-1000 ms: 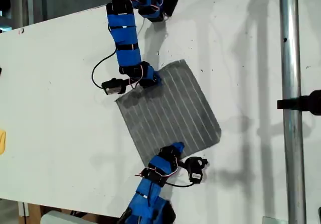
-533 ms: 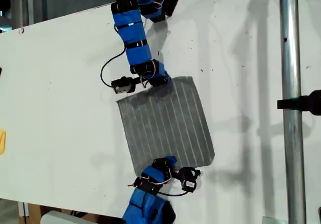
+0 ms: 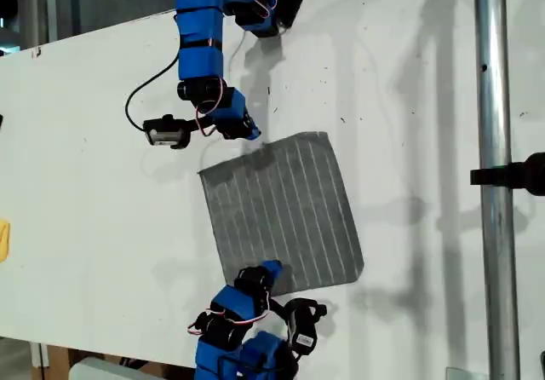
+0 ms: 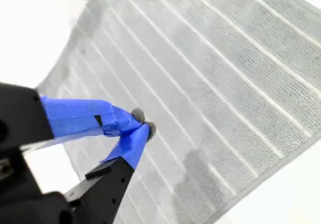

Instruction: Grasp corners of a towel and fold twice.

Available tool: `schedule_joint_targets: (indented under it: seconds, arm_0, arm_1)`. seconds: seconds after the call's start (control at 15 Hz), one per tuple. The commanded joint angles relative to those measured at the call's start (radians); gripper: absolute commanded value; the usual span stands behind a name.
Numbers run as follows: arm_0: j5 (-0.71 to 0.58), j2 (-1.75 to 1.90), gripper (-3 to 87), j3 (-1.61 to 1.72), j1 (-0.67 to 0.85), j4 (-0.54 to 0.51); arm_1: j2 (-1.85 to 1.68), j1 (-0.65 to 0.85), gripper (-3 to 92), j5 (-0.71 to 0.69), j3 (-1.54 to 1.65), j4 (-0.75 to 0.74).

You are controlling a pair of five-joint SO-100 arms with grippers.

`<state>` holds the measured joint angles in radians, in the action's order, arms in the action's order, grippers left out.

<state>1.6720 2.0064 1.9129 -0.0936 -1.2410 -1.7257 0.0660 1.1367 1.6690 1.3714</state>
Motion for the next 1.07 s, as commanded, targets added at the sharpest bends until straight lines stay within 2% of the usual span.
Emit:
schedule_joint_targets:
  seconds: [0.0, 0.13, 0.27, 0.53, 0.8, 0.87, 1.0]
  arm_0:
    - [-0.018, 0.012, -3.0, -0.252, 0.025, -0.181]
    - [-0.006, 0.034, -3.0, -0.321, 0.02, -0.287]
    - [0.038, 0.074, -3.0, -0.334, -0.011, -0.347]
    - [0.109, 0.137, -3.0, -0.29, -0.072, -0.359]
    - [0.12, 0.146, -3.0, -0.279, -0.084, -0.353]
    - [0.12, 0.146, -3.0, -0.275, -0.086, -0.348]
    - [0.118, 0.147, -3.0, -0.262, -0.086, -0.341]
  arm_1:
    - [-0.107, 0.026, -0.3, -0.049, -0.202, 0.143]
    - [-0.149, 0.017, -0.3, -0.06, -0.319, 0.247]
    - [-0.199, -0.017, -0.3, -0.058, -0.38, 0.311]
    - [-0.238, -0.086, -0.3, -0.034, -0.402, 0.357]
    - [-0.232, -0.112, -0.3, -0.037, -0.42, 0.347]
    - [-0.221, -0.127, 0.9, -0.052, -0.426, 0.341]
    - [-0.155, -0.176, 17.6, -0.14, -0.472, 0.348]
